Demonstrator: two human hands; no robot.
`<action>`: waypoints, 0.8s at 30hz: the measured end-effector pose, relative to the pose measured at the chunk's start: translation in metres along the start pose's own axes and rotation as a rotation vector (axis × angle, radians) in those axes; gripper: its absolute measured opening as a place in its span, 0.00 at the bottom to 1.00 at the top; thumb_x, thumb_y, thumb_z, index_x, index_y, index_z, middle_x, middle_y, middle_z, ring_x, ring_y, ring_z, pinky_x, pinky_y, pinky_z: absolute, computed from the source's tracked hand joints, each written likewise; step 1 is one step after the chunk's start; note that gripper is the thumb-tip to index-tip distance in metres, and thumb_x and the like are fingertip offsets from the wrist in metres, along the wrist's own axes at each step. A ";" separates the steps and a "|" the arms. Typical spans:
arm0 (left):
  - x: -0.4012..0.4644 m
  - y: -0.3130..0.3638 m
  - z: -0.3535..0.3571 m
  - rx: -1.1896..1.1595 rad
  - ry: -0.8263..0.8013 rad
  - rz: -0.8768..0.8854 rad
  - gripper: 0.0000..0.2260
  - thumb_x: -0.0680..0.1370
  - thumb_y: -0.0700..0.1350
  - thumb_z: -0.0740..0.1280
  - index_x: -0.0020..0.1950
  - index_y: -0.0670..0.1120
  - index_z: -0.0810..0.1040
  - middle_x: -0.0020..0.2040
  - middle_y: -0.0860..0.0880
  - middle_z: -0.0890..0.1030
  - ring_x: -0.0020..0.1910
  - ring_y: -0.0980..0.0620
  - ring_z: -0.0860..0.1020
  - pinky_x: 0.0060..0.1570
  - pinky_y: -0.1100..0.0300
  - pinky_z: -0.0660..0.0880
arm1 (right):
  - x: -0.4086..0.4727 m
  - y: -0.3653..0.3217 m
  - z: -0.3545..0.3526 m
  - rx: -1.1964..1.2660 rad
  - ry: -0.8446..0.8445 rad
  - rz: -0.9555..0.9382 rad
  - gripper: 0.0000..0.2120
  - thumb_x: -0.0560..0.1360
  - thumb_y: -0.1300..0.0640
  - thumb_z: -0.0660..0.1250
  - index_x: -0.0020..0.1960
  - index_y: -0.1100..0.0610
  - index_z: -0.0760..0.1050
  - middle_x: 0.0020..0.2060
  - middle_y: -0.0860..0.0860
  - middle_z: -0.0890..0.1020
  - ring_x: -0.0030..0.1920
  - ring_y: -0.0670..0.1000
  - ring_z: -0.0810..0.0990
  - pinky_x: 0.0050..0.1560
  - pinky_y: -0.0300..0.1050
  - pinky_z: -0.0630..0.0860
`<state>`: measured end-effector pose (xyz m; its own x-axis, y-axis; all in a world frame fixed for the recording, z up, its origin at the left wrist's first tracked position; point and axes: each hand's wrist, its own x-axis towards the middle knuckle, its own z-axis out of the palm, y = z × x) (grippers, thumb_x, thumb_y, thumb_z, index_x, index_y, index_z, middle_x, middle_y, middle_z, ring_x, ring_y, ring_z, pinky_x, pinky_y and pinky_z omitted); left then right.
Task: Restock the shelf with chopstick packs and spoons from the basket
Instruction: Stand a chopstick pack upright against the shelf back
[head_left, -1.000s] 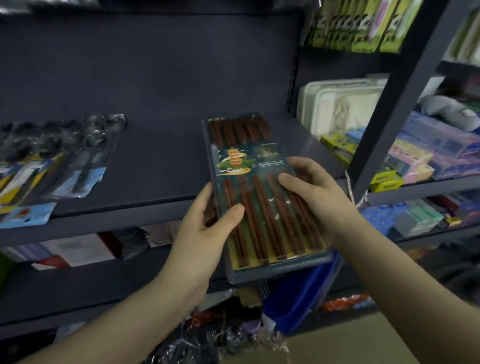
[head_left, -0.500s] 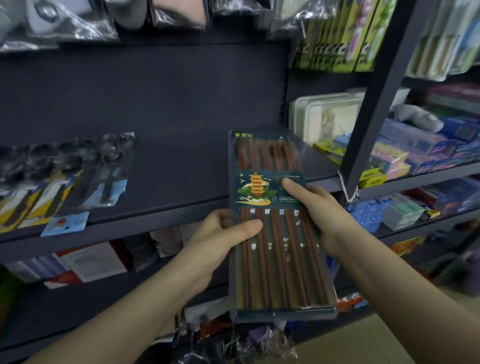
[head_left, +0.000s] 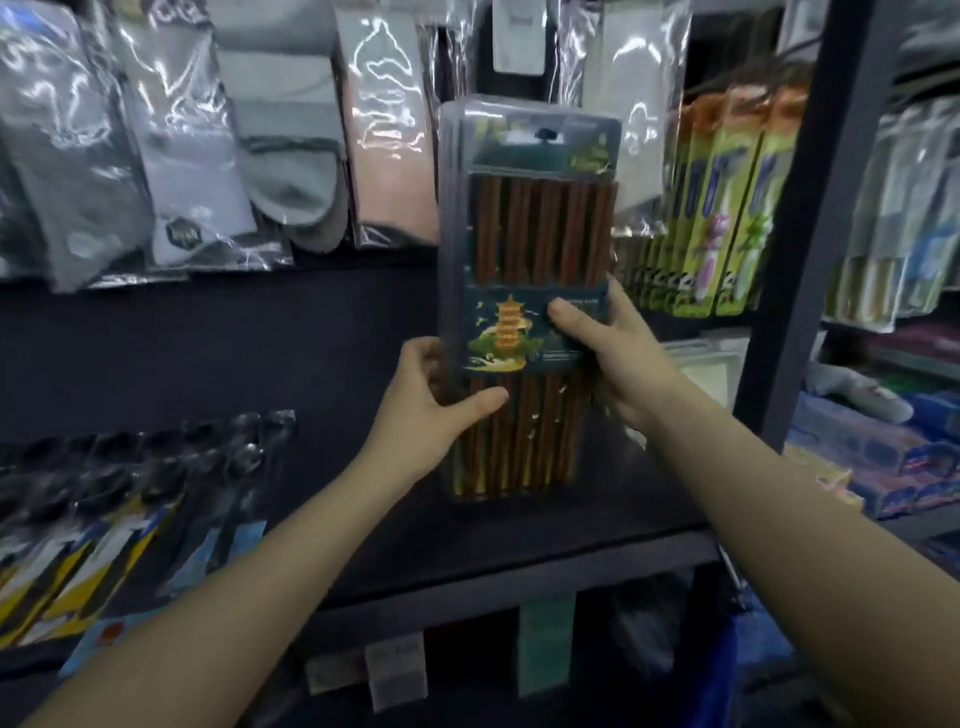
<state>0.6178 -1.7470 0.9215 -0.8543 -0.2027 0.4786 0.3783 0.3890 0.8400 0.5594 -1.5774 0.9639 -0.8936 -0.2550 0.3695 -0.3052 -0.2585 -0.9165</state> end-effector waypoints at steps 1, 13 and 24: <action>0.007 -0.004 0.002 0.006 0.009 0.007 0.28 0.66 0.49 0.75 0.60 0.52 0.64 0.57 0.55 0.75 0.54 0.61 0.74 0.47 0.69 0.70 | 0.009 0.000 -0.002 0.009 -0.032 0.000 0.45 0.61 0.48 0.78 0.72 0.53 0.60 0.65 0.55 0.75 0.63 0.55 0.77 0.62 0.56 0.75; 0.054 -0.017 0.021 -0.014 0.014 0.020 0.31 0.69 0.49 0.73 0.65 0.54 0.59 0.57 0.57 0.73 0.57 0.58 0.73 0.55 0.63 0.69 | 0.065 0.010 -0.026 -0.153 -0.178 -0.059 0.37 0.67 0.57 0.74 0.71 0.52 0.60 0.61 0.51 0.76 0.60 0.50 0.77 0.64 0.52 0.74; 0.083 0.001 0.018 -0.147 0.071 0.036 0.26 0.69 0.45 0.72 0.60 0.56 0.62 0.51 0.59 0.75 0.48 0.63 0.76 0.42 0.67 0.74 | 0.100 -0.043 0.010 -1.388 -0.056 -0.990 0.30 0.72 0.39 0.59 0.69 0.55 0.68 0.62 0.54 0.77 0.62 0.55 0.74 0.66 0.52 0.66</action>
<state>0.5409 -1.7473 0.9576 -0.8138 -0.2555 0.5219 0.4610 0.2628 0.8476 0.4866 -1.6015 1.0423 -0.1975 -0.5461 0.8141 -0.7585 0.6112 0.2260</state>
